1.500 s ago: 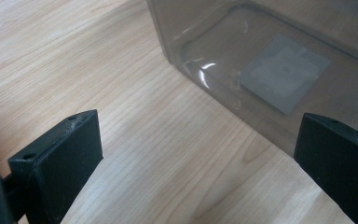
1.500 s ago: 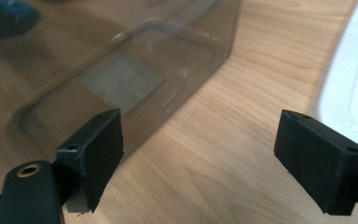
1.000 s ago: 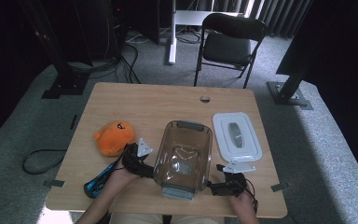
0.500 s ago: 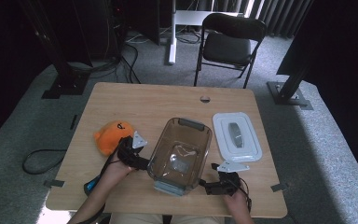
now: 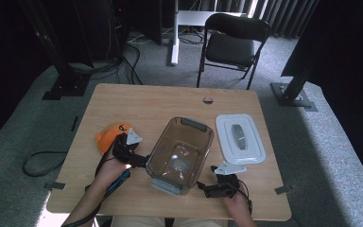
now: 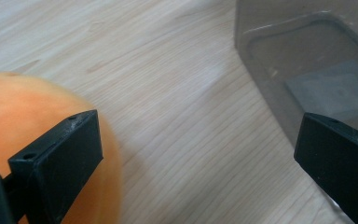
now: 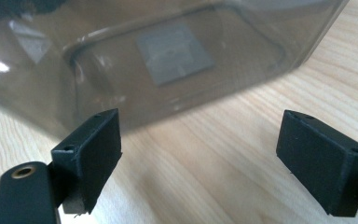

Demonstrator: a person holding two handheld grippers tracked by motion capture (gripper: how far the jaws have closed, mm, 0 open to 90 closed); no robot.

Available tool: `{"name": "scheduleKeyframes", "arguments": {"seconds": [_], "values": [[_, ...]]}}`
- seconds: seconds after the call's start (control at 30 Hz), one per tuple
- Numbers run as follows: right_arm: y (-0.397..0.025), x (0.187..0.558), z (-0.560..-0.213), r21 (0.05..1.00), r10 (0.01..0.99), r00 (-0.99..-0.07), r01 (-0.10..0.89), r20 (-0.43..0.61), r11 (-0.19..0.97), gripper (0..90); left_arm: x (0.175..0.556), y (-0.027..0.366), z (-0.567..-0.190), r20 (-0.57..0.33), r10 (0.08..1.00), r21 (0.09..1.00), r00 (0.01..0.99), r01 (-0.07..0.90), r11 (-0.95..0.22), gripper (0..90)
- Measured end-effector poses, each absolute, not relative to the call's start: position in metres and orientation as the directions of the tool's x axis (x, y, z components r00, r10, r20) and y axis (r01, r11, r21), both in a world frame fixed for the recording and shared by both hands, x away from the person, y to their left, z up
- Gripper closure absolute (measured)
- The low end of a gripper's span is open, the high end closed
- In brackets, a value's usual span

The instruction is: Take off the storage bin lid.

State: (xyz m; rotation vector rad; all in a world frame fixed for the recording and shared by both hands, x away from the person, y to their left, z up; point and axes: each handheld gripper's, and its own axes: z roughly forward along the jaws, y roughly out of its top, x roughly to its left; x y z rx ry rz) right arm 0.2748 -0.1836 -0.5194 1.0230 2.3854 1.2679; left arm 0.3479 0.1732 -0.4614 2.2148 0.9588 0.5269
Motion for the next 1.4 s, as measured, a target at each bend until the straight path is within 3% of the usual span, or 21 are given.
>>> {"name": "scheduleKeyframes", "arguments": {"seconds": [0.63, 0.87, 1.17, 1.4], "values": [[-0.245, 0.264, -0.525, 0.781, 0.722, -0.684, 0.506, 0.104, 0.367, 13.8, 0.344, 0.227, -0.435, 0.077, 0.807, 0.735, 0.586, 0.514, -0.443, 1.6], [-0.247, 0.263, -0.525, 0.773, 0.709, -0.697, 0.508, 0.11, 0.379, 13.9, 0.347, 0.247, -0.429, 0.116, 0.825, 0.727, 0.553, 0.519, -0.45, 1.6], [-0.253, 0.262, -0.526, 0.765, 0.702, -0.704, 0.51, 0.109, 0.393, 14.0, 0.363, 0.267, -0.44, 0.083, 0.835, 0.699, 0.544, 0.565, -0.438, 1.6], [-0.251, 0.263, -0.527, 0.73, 0.727, -0.686, 0.504, 0.013, 0.463, 14.3, 0.375, 0.271, -0.454, 0.074, 0.834, 0.66, 0.547, 0.601, -0.452, 6.4]]}}
